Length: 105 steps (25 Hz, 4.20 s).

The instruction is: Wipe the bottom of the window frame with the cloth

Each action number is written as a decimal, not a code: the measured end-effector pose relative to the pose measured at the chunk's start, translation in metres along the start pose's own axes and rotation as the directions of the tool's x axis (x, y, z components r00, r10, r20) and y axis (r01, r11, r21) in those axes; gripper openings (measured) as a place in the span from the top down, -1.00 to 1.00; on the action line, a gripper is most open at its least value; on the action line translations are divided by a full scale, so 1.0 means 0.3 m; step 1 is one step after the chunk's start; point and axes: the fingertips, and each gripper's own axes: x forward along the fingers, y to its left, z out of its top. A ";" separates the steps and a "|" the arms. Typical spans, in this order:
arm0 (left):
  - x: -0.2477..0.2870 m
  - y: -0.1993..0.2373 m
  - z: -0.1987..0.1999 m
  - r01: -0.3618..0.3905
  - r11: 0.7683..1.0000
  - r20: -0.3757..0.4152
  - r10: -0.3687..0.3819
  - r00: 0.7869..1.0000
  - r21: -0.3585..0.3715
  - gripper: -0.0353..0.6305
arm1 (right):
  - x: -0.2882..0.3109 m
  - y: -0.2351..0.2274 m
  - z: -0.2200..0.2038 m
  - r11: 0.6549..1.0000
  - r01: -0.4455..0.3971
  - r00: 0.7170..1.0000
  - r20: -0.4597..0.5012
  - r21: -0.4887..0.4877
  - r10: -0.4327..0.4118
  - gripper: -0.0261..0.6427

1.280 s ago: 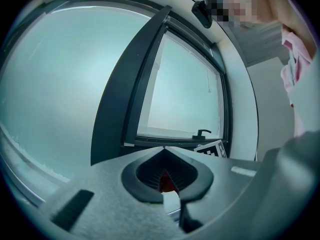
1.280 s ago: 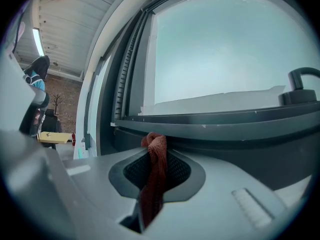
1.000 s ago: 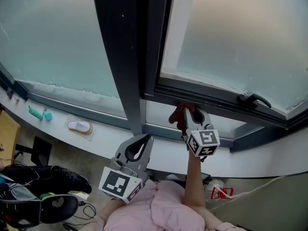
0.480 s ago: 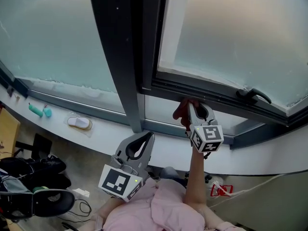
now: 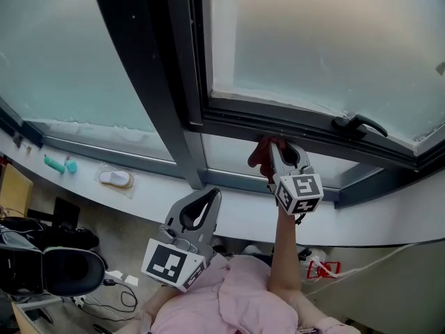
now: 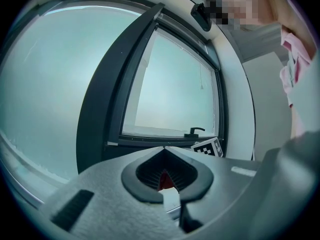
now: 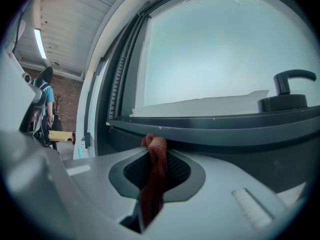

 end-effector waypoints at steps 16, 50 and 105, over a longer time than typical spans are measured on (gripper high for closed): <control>0.079 -0.176 0.004 -0.026 1.000 -0.005 0.026 1.000 0.012 0.90 | -0.085 -0.117 -0.015 0.999 -0.040 0.999 -0.004 0.021 0.040 0.78; 0.251 -0.456 -0.025 -0.045 0.999 0.010 0.045 0.999 0.012 0.90 | -0.246 -0.342 -0.026 0.994 -0.108 0.994 -0.004 -0.012 0.108 0.79; 0.202 -0.420 -0.129 -0.078 0.997 -0.038 0.077 0.996 -0.013 0.90 | -0.592 -0.495 -0.037 0.991 0.000 0.999 0.031 0.138 -0.004 0.78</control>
